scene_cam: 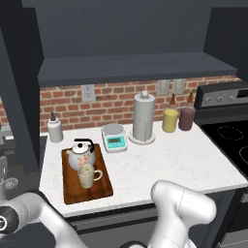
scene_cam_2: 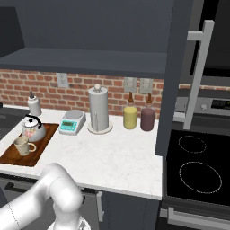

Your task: Pick the kettle from the counter and place it on the tray. Then pick the mug from the cabinet and place it on the tray. Then close the cabinet doors.

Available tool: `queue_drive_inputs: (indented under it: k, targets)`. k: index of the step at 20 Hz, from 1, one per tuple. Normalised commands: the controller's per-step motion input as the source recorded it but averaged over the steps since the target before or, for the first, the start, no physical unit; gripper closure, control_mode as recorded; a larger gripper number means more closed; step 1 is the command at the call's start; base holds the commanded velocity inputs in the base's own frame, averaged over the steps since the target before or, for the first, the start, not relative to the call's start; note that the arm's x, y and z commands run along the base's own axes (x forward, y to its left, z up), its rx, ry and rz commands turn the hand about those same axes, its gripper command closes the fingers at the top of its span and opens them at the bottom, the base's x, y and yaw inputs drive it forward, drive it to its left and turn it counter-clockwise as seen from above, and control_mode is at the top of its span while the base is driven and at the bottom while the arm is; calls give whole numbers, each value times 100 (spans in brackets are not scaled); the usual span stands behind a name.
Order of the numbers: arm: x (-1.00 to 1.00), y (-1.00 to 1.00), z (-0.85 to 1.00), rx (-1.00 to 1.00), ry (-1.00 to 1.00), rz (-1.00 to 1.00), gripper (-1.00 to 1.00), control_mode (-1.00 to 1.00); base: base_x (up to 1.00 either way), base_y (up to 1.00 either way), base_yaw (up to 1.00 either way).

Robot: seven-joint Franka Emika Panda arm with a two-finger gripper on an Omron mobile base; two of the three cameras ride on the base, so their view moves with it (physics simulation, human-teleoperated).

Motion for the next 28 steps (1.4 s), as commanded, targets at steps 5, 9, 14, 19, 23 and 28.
queue_drive_inputs:
  k: [5,9,14,19,23,28]
  targets:
    - [0,28,18,0,-27,-6,-100,-100,0,0,0]
    - [0,8,9,1,-30,-8,-100,-100,0,0,0]
    - [0,0,11,10,-29,-10,-100,-100,0,0,0]
    - [-1,0,17,16,-33,-9,-100,-100,0,0,0]
    - [-3,0,17,20,-35,-8,-100,-100,0,0,0]
    - [-15,-19,9,28,-32,-7,-100,-100,0,0,0]
